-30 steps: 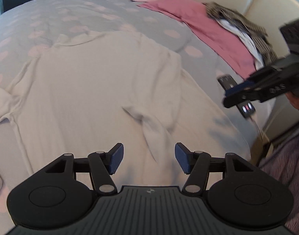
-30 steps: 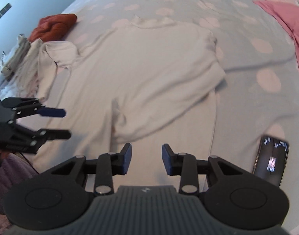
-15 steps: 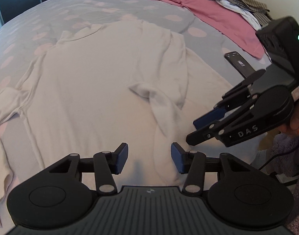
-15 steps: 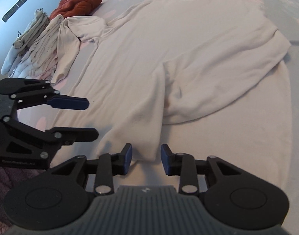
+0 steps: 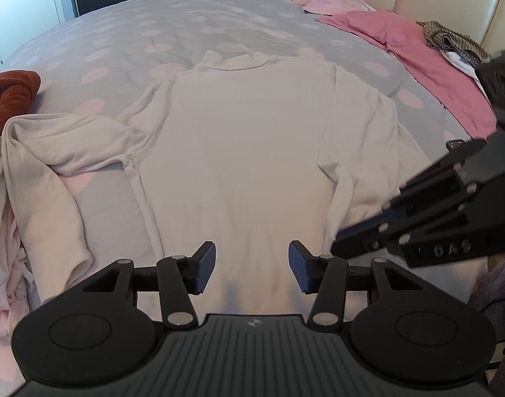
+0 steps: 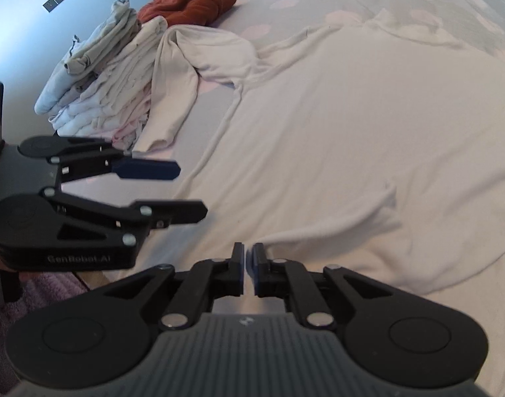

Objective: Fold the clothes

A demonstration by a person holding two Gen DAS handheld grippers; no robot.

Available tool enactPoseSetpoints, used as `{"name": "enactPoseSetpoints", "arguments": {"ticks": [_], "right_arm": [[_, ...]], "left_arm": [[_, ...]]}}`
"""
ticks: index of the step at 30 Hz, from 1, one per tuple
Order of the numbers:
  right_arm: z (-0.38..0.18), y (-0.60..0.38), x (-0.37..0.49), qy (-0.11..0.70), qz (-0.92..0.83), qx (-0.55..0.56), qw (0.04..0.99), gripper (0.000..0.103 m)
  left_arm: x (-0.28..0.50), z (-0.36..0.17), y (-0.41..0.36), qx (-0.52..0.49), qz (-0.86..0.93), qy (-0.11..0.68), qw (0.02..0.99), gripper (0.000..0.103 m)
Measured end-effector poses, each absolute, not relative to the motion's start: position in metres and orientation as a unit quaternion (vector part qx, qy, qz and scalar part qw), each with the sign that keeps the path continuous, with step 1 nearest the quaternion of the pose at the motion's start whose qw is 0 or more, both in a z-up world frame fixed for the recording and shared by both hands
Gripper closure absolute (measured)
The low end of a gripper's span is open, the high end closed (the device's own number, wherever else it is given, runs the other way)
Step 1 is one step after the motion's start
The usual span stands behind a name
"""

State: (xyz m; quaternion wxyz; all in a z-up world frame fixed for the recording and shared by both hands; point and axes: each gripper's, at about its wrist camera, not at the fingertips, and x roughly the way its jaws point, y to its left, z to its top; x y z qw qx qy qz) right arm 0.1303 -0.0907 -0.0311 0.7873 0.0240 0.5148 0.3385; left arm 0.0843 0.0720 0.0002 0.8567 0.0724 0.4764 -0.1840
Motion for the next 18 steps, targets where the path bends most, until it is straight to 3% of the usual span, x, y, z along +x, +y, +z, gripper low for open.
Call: {"name": "enactPoseSetpoints", "arguments": {"ticks": [4, 6, 12, 13, 15, 18], "right_arm": [[-0.020, -0.102, 0.136, 0.514, 0.294, 0.023, 0.806, 0.081], [-0.019, -0.112, 0.135, 0.512, 0.279, 0.017, 0.812, 0.068], [-0.062, -0.129, 0.138, 0.540, 0.250, 0.015, 0.803, 0.066], [-0.066, -0.129, 0.137, 0.545, 0.252, 0.024, 0.799, 0.067], [-0.068, -0.127, 0.134, 0.550, 0.261, 0.036, 0.792, 0.096], [-0.055, -0.113, 0.125, 0.538, 0.297, 0.038, 0.788, 0.097]], "left_arm": [[0.081, -0.002, 0.073, 0.076, -0.188, 0.480, 0.854, 0.056], [0.080, -0.001, 0.074, 0.073, -0.190, 0.479, 0.854, 0.056], [0.079, 0.001, 0.071, 0.073, -0.192, 0.479, 0.853, 0.056], [0.078, 0.002, 0.070, 0.075, -0.195, 0.477, 0.854, 0.056], [0.078, 0.004, 0.069, 0.075, -0.194, 0.472, 0.857, 0.055], [0.082, 0.009, 0.069, 0.064, -0.186, 0.468, 0.861, 0.055]]}}
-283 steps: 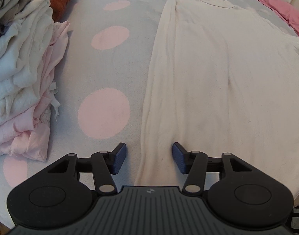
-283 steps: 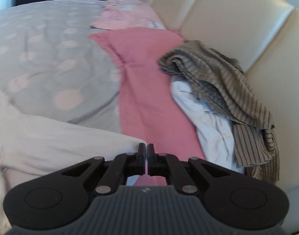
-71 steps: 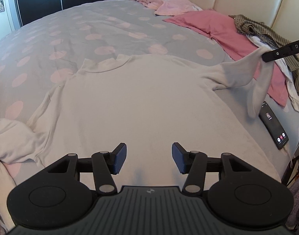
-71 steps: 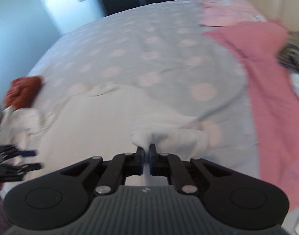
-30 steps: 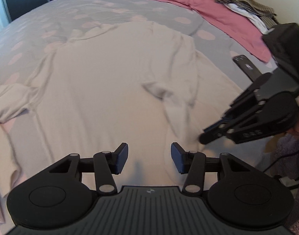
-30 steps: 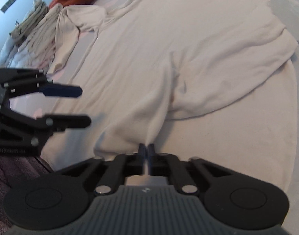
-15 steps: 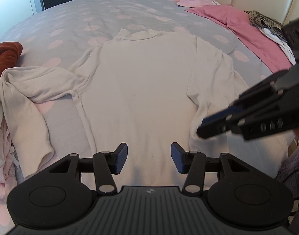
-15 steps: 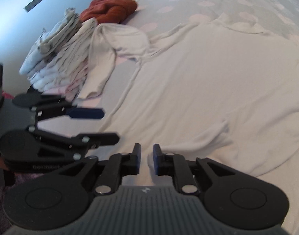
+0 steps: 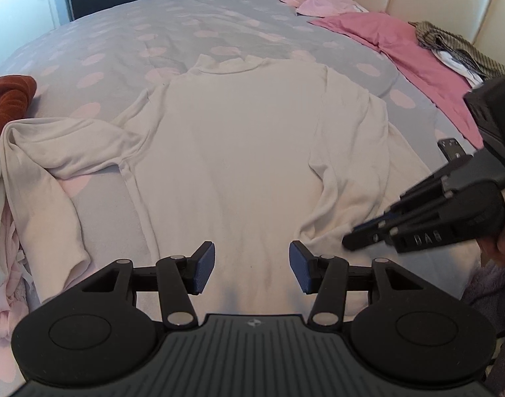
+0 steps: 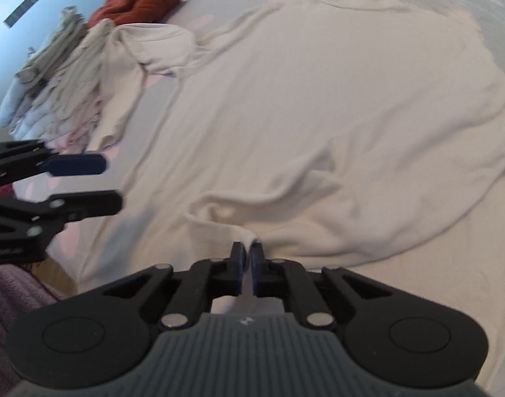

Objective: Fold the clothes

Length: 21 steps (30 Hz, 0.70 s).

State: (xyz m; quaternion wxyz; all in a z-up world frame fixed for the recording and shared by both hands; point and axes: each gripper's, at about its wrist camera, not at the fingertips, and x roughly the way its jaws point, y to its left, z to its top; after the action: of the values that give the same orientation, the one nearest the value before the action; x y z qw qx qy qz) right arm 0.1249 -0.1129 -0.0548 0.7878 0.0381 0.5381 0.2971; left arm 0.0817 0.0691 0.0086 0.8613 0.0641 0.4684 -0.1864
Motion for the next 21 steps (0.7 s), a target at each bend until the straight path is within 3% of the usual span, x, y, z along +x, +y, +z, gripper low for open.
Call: {"name": "enactPoseSetpoints", "arguments": {"ticks": [7, 9, 21], "right_arm": [[-0.029, -0.075, 0.101, 0.527, 0.383, 0.028, 0.758, 0.085], [-0.019, -0.078, 0.098, 0.519, 0.383, 0.024, 0.764, 0.072], [-0.047, -0.098, 0.070, 0.525, 0.334, -0.016, 0.783, 0.071]], "left_arm": [[0.088, 0.016, 0.069, 0.068, -0.180, 0.454, 0.870, 0.055], [0.086, 0.016, 0.069, 0.073, -0.184, 0.453, 0.869, 0.055], [0.080, -0.031, 0.078, 0.103, -0.197, 0.497, 0.839, 0.053]]}}
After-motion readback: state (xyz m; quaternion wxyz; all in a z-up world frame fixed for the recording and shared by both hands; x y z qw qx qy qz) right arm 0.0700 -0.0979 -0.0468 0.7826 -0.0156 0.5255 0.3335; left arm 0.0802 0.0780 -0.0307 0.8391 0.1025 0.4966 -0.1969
